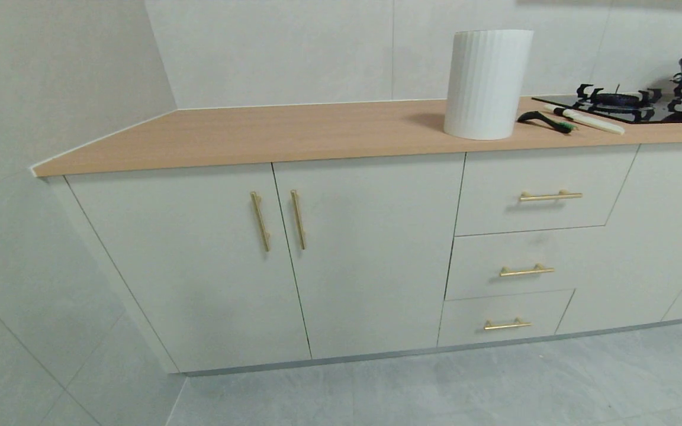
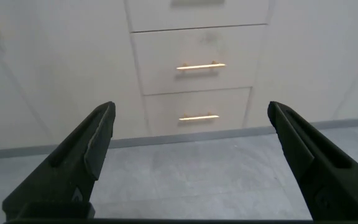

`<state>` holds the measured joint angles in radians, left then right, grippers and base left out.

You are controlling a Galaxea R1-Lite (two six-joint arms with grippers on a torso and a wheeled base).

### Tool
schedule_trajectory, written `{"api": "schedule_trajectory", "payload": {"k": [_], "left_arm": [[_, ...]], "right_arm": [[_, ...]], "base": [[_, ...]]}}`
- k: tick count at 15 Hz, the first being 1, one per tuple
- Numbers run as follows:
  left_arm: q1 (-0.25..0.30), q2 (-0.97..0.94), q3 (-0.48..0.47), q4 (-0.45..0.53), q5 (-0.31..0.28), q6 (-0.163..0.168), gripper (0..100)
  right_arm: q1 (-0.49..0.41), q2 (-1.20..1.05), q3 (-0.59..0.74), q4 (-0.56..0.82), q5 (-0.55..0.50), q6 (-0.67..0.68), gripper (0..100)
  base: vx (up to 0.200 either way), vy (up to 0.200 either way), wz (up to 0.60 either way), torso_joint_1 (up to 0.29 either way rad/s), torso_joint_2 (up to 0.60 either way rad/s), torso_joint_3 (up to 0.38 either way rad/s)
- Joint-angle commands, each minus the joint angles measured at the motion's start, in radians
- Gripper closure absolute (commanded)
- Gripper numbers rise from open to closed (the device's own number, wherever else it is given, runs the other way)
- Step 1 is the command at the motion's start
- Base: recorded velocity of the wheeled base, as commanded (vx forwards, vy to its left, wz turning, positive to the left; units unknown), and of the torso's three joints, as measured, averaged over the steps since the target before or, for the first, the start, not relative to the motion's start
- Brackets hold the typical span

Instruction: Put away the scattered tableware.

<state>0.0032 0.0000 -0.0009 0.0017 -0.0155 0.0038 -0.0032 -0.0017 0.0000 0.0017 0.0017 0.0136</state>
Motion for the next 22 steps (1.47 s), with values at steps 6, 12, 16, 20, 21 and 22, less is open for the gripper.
{"api": "schedule_trajectory", "payload": {"k": [6, 12, 16, 20, 21, 22], "left_arm": [[0.000, 0.002, -0.001, 0.000, 0.002, -0.001, 0], [0.001, 0.002, -0.001, 0.000, 0.002, -0.001, 0], [0.001, 0.002, 0.001, 0.000, 0.002, -0.001, 0], [0.000, 0.002, 0.001, 0.000, 0.002, -0.001, 0], [0.000, 0.002, 0.001, 0.000, 0.002, -0.001, 0], [0.000, 0.002, 0.001, 0.000, 0.003, -0.002, 0]], "right_arm": [[0.000, 0.002, 0.000, 0.000, 0.000, 0.000, 0], [0.000, 0.002, 0.000, 0.000, 0.000, 0.000, 0], [0.000, 0.002, 0.000, 0.000, 0.000, 0.000, 0], [0.000, 0.002, 0.000, 0.000, 0.001, 0.000, 0], [0.000, 0.002, 0.000, 0.000, 0.001, 0.000, 0], [0.000, 0.002, 0.000, 0.000, 0.000, 0.000, 0]], "base": [[0.000, 0.000, 0.00, 0.000, 0.00, 0.000], [0.000, -0.200, 0.00, 0.004, 0.00, 0.005], [0.000, -0.200, 0.00, 0.001, 0.00, 0.004], [0.000, -0.200, 0.00, 0.005, 0.00, 0.002], [0.000, -0.200, 0.00, -0.002, 0.01, 0.002], [0.000, -0.200, 0.00, -0.002, 0.00, 0.012]]}}
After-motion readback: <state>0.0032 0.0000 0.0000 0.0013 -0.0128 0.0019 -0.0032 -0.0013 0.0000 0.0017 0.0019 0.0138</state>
